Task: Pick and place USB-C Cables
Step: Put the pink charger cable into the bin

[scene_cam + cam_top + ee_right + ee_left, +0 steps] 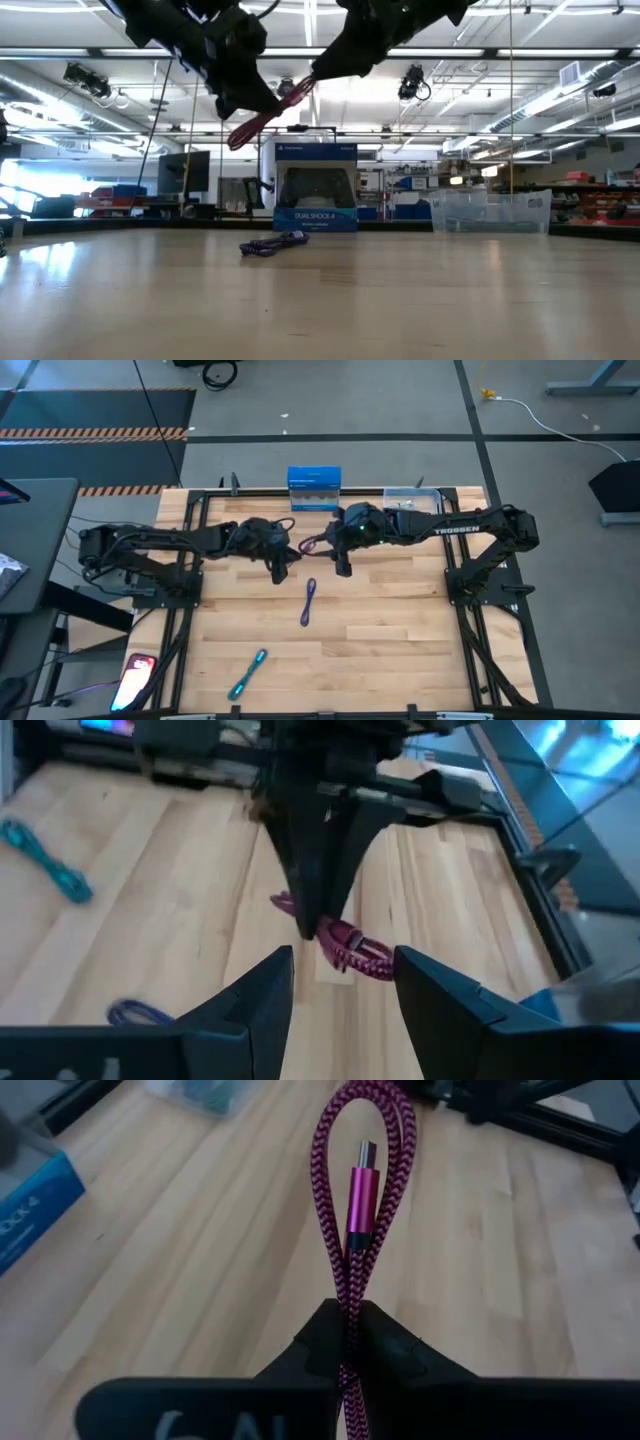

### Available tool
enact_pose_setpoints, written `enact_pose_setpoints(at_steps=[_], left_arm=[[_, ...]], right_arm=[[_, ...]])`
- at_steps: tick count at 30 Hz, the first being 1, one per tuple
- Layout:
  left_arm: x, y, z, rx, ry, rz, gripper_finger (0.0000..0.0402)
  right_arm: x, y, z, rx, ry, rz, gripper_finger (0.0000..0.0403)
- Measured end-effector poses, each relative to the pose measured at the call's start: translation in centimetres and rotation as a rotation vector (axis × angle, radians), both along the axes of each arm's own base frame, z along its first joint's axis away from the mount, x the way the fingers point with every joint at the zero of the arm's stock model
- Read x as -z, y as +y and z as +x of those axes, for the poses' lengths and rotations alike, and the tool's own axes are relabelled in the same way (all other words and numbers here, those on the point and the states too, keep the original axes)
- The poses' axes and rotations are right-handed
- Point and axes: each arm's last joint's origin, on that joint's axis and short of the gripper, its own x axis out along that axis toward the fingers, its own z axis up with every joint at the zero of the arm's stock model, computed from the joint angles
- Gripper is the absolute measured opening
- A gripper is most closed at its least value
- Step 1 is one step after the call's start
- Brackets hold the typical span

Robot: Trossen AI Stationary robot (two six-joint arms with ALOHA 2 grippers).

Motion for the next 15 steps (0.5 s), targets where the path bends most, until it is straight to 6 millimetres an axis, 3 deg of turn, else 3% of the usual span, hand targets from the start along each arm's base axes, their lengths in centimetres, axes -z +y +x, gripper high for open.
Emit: enact_pose_setpoints(at_steps=[15], left_arm=[[-0.3, -0.79, 0.18, 0.072, -0.032, -0.022, 0.0022]], right_arm=[[-0.43, -0.01, 0.24, -0.055, -0.048, -0.092, 0.0181]])
